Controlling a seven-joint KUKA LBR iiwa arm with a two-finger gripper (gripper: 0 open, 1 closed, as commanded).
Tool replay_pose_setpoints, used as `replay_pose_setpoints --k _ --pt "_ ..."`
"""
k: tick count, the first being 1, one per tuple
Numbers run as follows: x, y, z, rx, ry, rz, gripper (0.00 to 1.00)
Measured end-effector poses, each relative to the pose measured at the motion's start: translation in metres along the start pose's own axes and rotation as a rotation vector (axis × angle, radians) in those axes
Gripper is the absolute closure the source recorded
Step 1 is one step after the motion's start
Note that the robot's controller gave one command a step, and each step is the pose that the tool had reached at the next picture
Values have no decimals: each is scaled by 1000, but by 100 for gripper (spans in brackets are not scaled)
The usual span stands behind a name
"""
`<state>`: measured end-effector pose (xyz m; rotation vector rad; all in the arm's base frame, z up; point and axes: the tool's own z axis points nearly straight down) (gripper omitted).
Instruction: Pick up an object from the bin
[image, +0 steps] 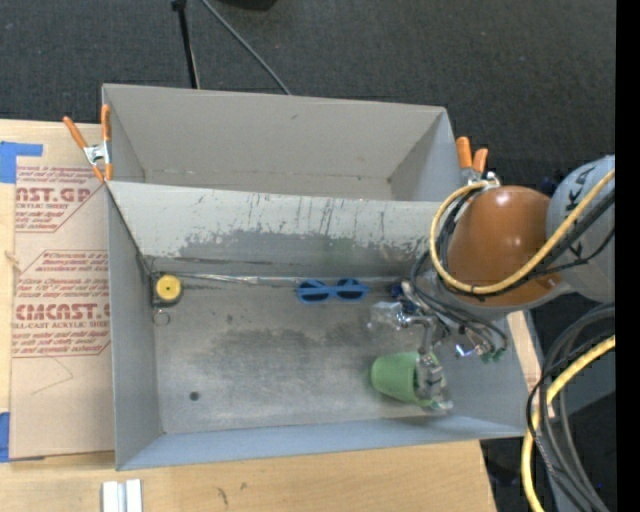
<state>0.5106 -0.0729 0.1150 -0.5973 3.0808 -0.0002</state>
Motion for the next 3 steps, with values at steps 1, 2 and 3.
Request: replay_pose_setpoints --k 1,2,3 --pt "20 -5 46 -6 7 49 0" --pt "17 -6 44 -1 -2 47 100" --pt "6 -5 -107 3 -5 14 100"
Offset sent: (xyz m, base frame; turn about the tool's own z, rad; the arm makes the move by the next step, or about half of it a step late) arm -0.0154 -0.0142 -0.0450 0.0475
